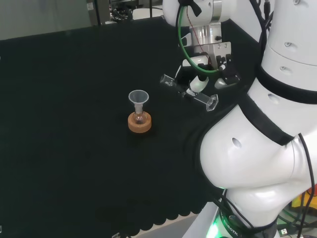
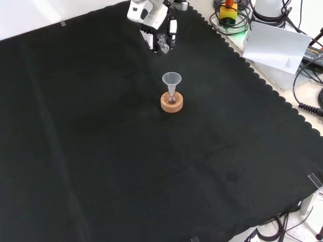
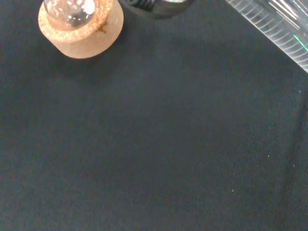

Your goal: Pour the water from the graduated cylinder into the round-bottom flask.

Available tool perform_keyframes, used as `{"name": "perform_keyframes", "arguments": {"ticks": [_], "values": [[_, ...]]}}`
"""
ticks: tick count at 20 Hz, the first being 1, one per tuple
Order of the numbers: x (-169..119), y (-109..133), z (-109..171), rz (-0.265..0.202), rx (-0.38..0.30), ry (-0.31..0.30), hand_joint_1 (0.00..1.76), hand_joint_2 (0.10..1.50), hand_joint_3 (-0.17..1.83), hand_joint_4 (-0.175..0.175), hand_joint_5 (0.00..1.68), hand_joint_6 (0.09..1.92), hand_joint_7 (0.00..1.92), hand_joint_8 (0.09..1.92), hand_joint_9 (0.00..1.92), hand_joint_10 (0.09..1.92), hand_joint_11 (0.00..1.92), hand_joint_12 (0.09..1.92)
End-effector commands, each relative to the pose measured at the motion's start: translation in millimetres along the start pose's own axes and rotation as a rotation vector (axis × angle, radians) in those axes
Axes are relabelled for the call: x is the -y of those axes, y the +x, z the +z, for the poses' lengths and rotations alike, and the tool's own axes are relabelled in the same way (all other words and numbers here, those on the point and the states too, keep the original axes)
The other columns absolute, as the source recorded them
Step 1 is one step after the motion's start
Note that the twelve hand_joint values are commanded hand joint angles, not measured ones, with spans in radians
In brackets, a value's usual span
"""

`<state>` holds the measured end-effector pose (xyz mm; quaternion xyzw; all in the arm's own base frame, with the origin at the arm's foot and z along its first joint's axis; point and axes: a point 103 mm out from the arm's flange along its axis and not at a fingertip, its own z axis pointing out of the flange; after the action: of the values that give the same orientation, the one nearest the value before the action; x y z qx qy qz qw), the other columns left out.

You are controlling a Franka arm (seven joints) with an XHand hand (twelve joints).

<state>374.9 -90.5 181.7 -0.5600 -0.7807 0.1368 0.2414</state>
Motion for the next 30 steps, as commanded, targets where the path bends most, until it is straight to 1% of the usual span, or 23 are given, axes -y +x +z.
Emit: {"name": "perform_keyframes", "arguments": {"ticks": [1, 6, 9, 12, 16, 23, 28, 30], "values": [[-4.2, 8.4, -4.3, 0.002, 0.044, 0.056, 1.11, 1.16, 0.0, -0.101, 0.91, 1.11, 1.16, 0.45, 1.41, 0.09, 1.27, 0.79], [-5.7, 13.7, -5.4, 0.011, 0.087, 0.102, 1.11, 1.16, 0.0, -0.102, 0.91, 1.11, 1.17, 0.44, 1.42, 0.09, 1.27, 0.78], [-6.8, 18.5, -6.4, 0.01, 0.111, 0.112, 1.11, 1.15, 0.0, -0.103, 0.91, 1.1, 1.17, 0.44, 1.42, 0.09, 1.27, 0.78], [-8.8, 23.1, -7.9, 0.016, 0.13, 0.137, 1.11, 1.15, 0.0, -0.104, 0.91, 1.1, 1.18, 0.44, 1.42, 0.09, 1.27, 0.78], [-12.0, 28.0, -10.6, 0.019, 0.143, 0.16, 1.11, 1.15, 0.0, -0.105, 0.91, 1.1, 1.18, 0.44, 1.43, 0.09, 1.27, 0.78], [-20.9, 36.5, -15.6, 0.015, 0.163, 0.183, 1.11, 1.15, 0.0, -0.105, 0.92, 1.1, 1.19, 0.43, 1.43, 0.09, 1.28, 0.77], [-28.0, 41.6, -20.5, 0.026, 0.189, 0.21, 1.11, 1.15, 0.0, -0.105, 0.92, 1.09, 1.2, 0.43, 1.44, 0.09, 1.28, 0.77], [-31.0, 42.8, -21.6, 0.036, 0.196, 0.233, 1.11, 1.15, 0.0, -0.105, 0.92, 1.09, 1.2, 0.43, 1.44, 0.09, 1.28, 0.77]]}}
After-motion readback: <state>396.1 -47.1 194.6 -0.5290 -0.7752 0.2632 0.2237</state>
